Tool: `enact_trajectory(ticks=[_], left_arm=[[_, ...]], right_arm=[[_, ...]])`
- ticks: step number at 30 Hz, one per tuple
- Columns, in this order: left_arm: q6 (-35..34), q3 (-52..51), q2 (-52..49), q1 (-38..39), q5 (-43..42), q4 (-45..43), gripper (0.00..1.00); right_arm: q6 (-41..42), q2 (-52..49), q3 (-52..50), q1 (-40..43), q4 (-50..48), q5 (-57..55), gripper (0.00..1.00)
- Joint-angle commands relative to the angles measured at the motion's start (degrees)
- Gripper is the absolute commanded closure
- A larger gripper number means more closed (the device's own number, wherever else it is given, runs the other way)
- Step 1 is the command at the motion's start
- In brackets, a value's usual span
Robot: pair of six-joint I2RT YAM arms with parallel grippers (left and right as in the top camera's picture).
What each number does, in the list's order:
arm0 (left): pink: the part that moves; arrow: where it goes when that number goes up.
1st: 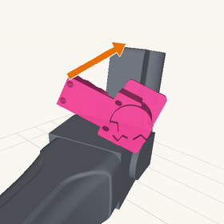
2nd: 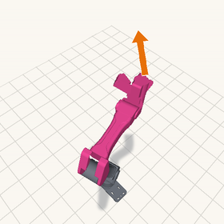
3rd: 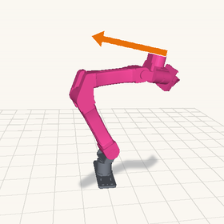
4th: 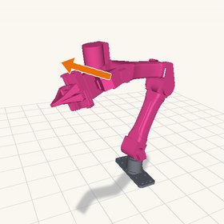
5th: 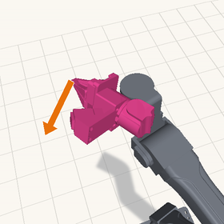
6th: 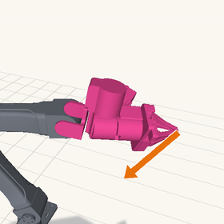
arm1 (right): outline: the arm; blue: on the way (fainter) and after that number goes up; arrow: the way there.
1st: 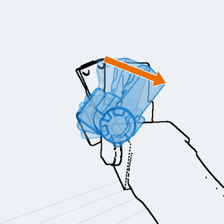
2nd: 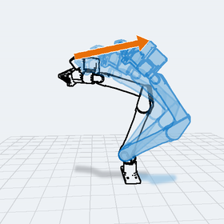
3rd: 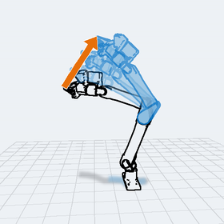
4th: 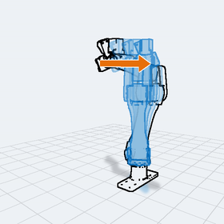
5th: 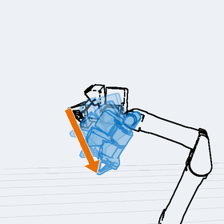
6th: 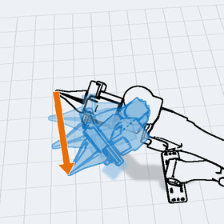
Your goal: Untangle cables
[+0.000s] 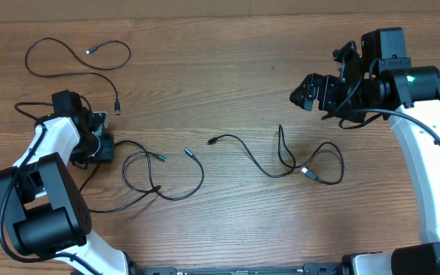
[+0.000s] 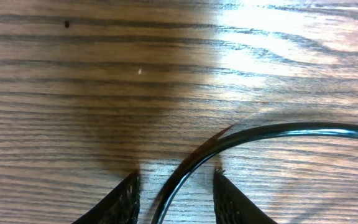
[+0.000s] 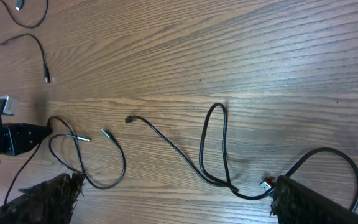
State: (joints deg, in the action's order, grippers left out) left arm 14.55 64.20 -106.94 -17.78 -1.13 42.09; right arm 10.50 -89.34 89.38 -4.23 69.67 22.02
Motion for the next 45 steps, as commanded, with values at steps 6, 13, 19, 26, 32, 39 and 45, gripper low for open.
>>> enact_trajectory(ticks=[6,13,19,26,32,39,45], left_arm=[[-0.3,-1.2,-1.4,-0.2,-0.3,-0.4,0.70],[-0.4,-1.2,-1.4,-0.2,-0.4,-2.3,0.93],[-4.1,0.6,-1.2,-0.2,-1.5,-1.3,0.96],[-11.4,14.5,0.5,-0.2,-1.5,14.7,0.96],[-15.9,31.1,2.6,-0.2,-4.8,30.3,0.96],[-15.9,46.7,5.8,-0.2,-19.9,38.4,0.96],[-16.1,56.1,11.1,-0.2,-30.4,37.6,0.95]], right_arm=[[0.0,-0.2,-0.2,-0.2,-0.2,-0.6,0.01],[0.0,-0.2,-0.2,-0.2,-0.2,-0.6,0.00],[0.0,-0.2,-0.2,-0.2,-0.2,-0.6,0.01],[0.0,-0.2,-0.2,-0.2,-0.1,-0.6,0.01],[0.0,-0.2,-0.1,-0.2,-0.2,-0.6,0.00],[0.0,-0.2,-0.1,-0.2,-0.2,-0.6,0.00],[0.0,-0.2,-0.2,-0.2,-0.2,-0.6,0.00]])
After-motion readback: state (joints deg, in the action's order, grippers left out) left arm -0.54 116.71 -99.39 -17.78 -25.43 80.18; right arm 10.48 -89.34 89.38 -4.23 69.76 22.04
